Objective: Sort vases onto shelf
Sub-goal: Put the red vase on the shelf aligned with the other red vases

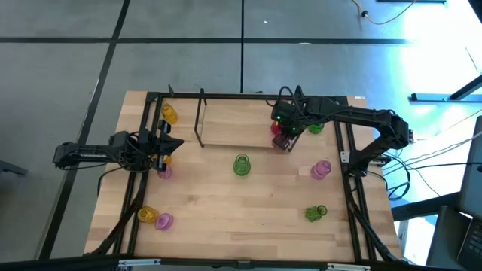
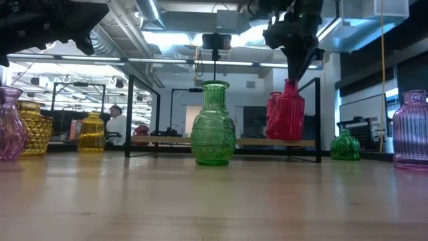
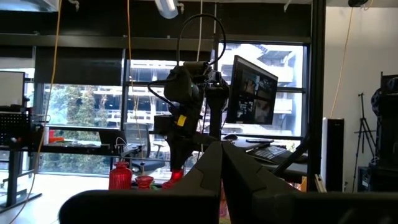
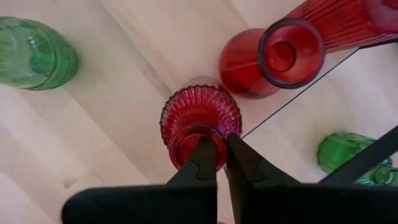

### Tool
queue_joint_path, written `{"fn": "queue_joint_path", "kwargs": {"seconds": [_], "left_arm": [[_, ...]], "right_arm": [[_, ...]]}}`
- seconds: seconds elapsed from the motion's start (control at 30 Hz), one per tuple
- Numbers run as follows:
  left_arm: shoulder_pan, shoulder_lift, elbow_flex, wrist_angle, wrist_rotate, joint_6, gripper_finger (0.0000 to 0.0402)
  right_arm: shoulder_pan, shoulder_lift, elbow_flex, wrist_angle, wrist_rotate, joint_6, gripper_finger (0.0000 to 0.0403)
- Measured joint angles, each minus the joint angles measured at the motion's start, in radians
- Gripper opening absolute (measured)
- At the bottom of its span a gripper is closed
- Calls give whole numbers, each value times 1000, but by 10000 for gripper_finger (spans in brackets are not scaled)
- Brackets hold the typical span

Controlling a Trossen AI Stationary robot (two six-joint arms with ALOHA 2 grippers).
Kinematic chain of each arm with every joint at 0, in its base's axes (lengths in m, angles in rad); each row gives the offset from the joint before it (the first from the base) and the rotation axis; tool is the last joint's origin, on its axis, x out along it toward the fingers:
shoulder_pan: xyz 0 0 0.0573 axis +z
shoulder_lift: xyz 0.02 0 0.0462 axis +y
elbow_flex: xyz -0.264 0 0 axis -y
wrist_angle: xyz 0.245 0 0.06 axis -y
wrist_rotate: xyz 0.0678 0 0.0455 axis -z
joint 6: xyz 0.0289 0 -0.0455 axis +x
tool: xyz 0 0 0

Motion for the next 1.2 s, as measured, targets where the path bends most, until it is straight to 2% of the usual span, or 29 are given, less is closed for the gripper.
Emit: {"fn": "queue_joint_path", "kwargs": {"seconds": [0.6,1.2], "left_arm": [[0,0,0,0,16,0,1],[0,0,0,0,20,0,1]], "right_arm": [[0,2,0,12,77,-2,0],[0,3,30,-67,35,-7,0]]}}
